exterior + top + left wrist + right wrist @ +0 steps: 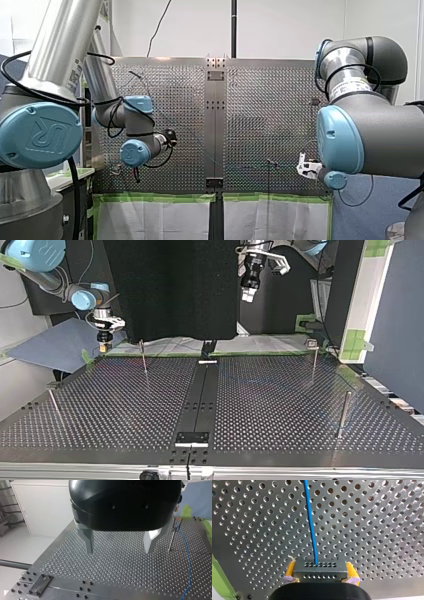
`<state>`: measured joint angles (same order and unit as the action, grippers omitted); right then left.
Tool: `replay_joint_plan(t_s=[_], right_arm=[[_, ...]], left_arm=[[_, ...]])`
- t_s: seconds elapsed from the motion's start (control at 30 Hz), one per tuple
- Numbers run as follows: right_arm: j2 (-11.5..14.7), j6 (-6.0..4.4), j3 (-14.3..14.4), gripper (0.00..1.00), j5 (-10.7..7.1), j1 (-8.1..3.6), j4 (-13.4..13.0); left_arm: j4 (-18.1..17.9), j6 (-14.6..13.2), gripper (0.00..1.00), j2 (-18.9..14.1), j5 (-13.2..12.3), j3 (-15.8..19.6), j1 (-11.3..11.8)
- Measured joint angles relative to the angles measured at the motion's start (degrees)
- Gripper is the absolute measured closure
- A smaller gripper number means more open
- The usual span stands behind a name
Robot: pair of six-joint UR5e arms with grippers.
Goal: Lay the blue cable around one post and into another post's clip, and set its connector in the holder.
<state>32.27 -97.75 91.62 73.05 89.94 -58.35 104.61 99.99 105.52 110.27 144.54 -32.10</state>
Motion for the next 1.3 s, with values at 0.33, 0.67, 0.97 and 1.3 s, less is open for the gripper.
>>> replay_joint_plan(t_s=[0.33,0.67,0.97,1.3], right_arm=[[0.1,1.64,-1.0,1.0,1.7,-0.46,2.1],[3.3,4.39,-1.3,1.0,2.97,-0.63,6.6],[7.8,6.03,-1.3,1.0,1.63,0.63,11.1],[12.7,6.23,1.8,1.0,2.01,2.64,14.1]], left_arm=[[1.3,-0.3,0.0,0.0,0.5,-0.1,0.0],[1.6,-0.9,0.0,0.0,0.6,-0.1,0.2],[1.7,-1.0,0.0,0.0,0.6,-0.1,0.3],[1.5,-0.9,0.0,0.0,0.6,-0.1,0.3]])
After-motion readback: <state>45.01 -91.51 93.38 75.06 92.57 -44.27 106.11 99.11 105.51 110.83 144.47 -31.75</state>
